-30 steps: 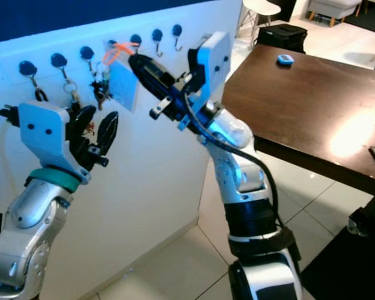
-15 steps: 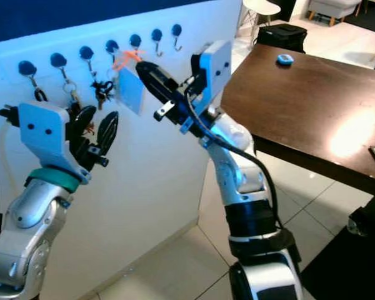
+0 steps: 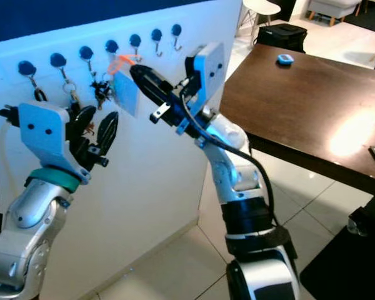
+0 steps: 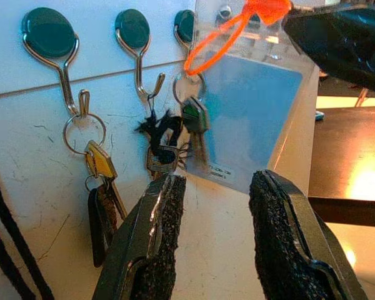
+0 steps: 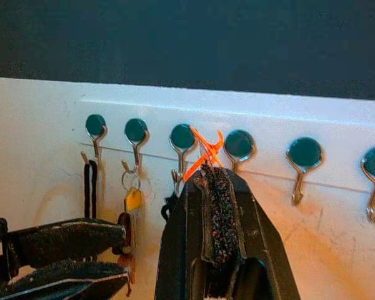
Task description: Hang keys on a hook
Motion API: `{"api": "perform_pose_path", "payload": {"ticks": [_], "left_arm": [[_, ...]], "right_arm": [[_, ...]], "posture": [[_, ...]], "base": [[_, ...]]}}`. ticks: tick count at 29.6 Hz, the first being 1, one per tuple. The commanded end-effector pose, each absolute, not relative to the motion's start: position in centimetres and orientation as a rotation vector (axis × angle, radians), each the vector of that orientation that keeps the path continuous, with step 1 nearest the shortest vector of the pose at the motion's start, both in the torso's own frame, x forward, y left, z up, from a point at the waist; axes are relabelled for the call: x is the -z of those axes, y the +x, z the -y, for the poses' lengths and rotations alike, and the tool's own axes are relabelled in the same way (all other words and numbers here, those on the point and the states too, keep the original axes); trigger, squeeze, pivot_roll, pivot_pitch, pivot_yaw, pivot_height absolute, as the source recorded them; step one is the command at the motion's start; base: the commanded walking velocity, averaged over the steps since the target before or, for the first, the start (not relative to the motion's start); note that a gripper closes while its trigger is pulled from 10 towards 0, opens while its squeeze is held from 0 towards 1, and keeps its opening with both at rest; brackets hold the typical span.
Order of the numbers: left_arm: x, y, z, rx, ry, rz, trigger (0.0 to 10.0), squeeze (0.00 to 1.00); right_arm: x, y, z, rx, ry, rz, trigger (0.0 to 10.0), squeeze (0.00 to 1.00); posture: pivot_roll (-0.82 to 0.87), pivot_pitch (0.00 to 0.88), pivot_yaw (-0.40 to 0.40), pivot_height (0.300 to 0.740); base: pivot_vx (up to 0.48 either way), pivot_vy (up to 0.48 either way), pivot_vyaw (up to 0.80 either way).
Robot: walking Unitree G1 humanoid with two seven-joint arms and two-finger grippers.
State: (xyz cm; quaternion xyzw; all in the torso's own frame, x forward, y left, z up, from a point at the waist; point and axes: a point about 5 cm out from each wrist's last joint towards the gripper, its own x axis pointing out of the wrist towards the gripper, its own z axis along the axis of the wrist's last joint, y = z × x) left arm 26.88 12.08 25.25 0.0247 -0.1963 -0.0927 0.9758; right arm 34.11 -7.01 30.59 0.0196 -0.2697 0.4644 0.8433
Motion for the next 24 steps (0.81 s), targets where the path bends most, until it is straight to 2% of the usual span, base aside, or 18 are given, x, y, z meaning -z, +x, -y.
{"api": "perform_pose_path", "payload": {"ticks": [1,14,24], "left_arm": [[-24.9,26.8,-12.2,0.173,0.058,0.373,10.0,0.0],[-24.8,26.8,-12.3,0.177,0.055,0.368,10.0,0.0],[-24.9,26.8,-12.4,0.174,0.06,0.366,10.0,0.0]], "right_arm": [[-31.0,34.0,6.5,-1.006,0.04,0.585,10.0,0.0],[-30.4,34.5,7.5,-0.949,0.045,0.572,10.0,0.0],[-30.6,34.6,7.0,-0.974,0.045,0.573,10.0,0.0]], "posture": [[-0.03,0.023,0.067,0.74],[-0.03,0.027,0.076,0.74],[-0.02,0.027,0.074,0.74]], "base": [[0.0,0.0,0.0],[0.0,0.0,0.0],[0.0,0.0,0.0]]}}
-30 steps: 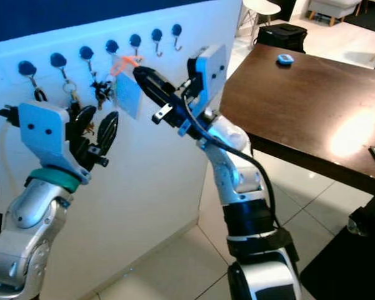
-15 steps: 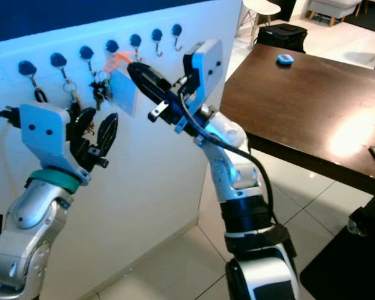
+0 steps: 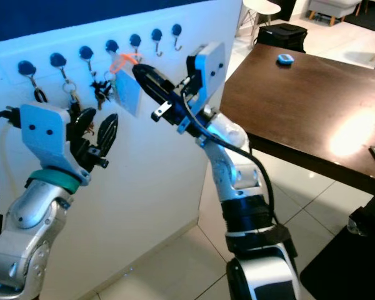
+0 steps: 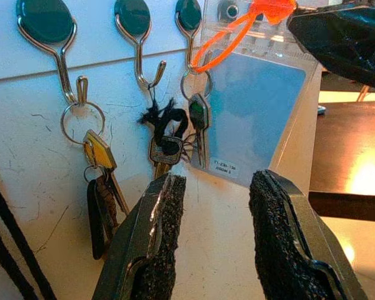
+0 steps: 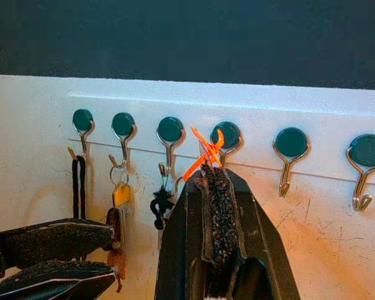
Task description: Hang keys on a hook
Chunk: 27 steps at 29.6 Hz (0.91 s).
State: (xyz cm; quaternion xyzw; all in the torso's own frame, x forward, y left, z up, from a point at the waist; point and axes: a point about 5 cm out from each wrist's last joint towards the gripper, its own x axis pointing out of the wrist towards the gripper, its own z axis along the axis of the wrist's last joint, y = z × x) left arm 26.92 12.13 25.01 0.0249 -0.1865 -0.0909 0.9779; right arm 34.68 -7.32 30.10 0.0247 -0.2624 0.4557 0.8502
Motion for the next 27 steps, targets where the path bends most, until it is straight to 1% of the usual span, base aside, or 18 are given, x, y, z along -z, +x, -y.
{"api": "perform_pose_path", "payload": {"ticks": [1,8,15,27], "left_arm": [[-24.9,26.8,-12.4,0.172,0.061,0.366,10.0,0.0],[-24.9,26.7,-12.5,0.168,0.065,0.365,10.0,0.0],[-24.9,26.7,-12.6,0.168,0.068,0.364,10.0,0.0],[-24.9,26.8,-12.6,0.182,0.07,0.358,10.0,0.0]], "right_arm": [[-30.6,34.7,6.9,-0.98,0.046,0.572,10.0,0.0],[-30.8,34.9,6.6,-0.988,0.055,0.574,10.0,0.0],[-30.9,34.9,7.1,-0.97,0.064,0.581,10.0,0.0],[-29.4,34.4,8.6,-0.894,0.085,0.563,10.0,0.0]], "posture": [[-0.02,0.026,0.073,0.74],[-0.01,0.026,0.074,0.74],[-0.02,0.028,0.082,0.74],[-0.02,0.034,0.103,0.74]], "base": [[0.0,0.0,0.0],[0.0,0.0,0.0],[0.0,0.0,0.0],[0.0,0.0,0.0]]}}
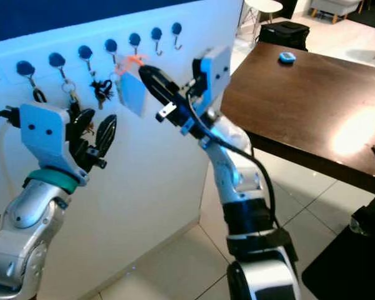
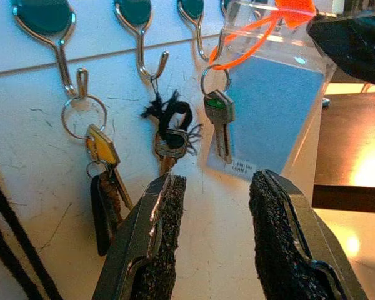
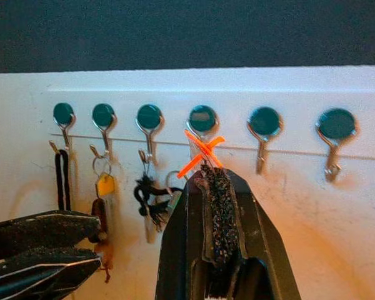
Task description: Hang keys on a hook
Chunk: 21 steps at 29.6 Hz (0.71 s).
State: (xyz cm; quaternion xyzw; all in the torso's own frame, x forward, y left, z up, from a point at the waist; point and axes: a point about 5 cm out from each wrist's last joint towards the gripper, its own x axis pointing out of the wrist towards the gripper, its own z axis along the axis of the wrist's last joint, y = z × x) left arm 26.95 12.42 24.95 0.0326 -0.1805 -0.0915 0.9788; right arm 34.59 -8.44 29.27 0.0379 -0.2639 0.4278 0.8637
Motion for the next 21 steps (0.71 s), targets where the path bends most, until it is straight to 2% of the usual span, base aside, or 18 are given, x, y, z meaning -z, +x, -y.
{"api": "perform_pose_path", "payload": {"ticks": [1,12,21], "left_arm": [[-24.9,26.8,-12.6,0.183,0.071,0.357,10.0,0.0],[-24.9,26.9,-12.5,0.189,0.071,0.354,10.0,0.0],[-24.9,26.9,-12.7,0.182,0.075,0.351,10.0,0.0]], "right_arm": [[-29.2,34.3,8.8,-0.887,0.086,0.558,10.0,0.0],[-28.1,34.4,9.2,-0.862,0.094,0.52,10.0,0.0],[-25.4,35.0,9.0,-0.824,0.121,0.426,10.0,0.0]], "posture": [[-0.02,0.034,0.105,0.74],[-0.03,0.035,0.109,0.74],[-0.02,0.033,0.106,0.74]], "base": [[0.0,0.0,0.0],[0.0,0.0,0.0],[0.0,0.0,0.0]]}}
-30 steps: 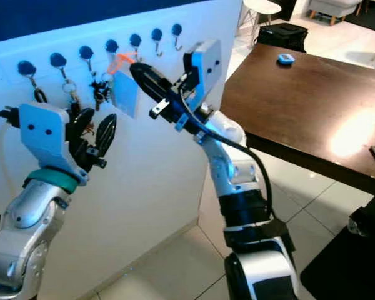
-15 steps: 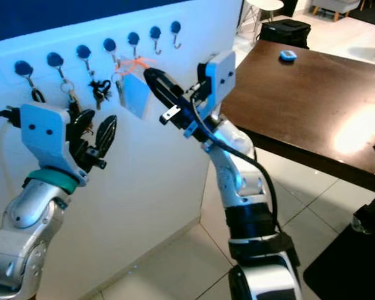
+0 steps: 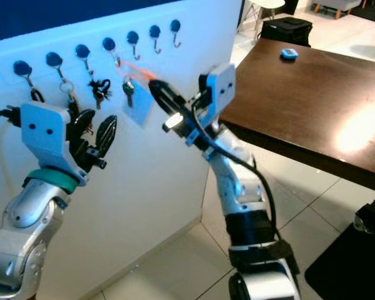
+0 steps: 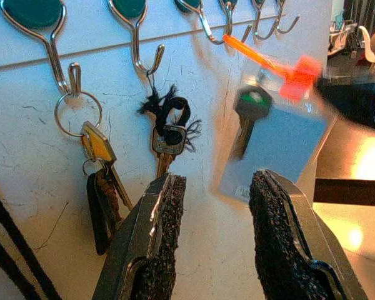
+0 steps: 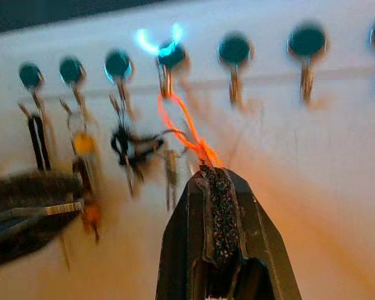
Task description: Hang keys on a hook
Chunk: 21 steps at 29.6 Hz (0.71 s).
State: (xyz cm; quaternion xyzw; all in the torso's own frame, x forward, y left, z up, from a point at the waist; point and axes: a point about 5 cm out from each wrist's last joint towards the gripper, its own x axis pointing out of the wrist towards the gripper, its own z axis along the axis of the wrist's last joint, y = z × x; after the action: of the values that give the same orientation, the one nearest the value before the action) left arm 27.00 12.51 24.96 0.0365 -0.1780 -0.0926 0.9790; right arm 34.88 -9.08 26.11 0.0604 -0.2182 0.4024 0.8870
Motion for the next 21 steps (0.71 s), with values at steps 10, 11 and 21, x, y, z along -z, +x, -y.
{"api": "perform_pose_path", "payload": {"ticks": [10,11,21], "left_arm": [[-24.6,26.8,-12.7,0.179,0.072,0.343,10.0,0.0],[-24.4,26.8,-12.7,0.179,0.07,0.334,10.0,0.0],[-18.0,26.5,-14.2,0.093,0.173,0.081,10.0,0.0]], "right_arm": [[-23.9,35.5,9.7,-0.73,0.132,0.368,10.0,1.0],[-23.7,35.3,9.8,-0.721,0.136,0.363,10.0,1.0],[-18.2,31.4,11.3,-0.531,-0.046,0.28,10.0,0.0]], "posture": [[-0.03,0.04,0.1,0.74],[-0.03,0.041,0.095,0.74],[-0.07,0.057,0.072,0.74]], "base": [[0.0,0.0,0.0],[0.0,0.0,0.0],[0.0,0.0,0.0]]}}
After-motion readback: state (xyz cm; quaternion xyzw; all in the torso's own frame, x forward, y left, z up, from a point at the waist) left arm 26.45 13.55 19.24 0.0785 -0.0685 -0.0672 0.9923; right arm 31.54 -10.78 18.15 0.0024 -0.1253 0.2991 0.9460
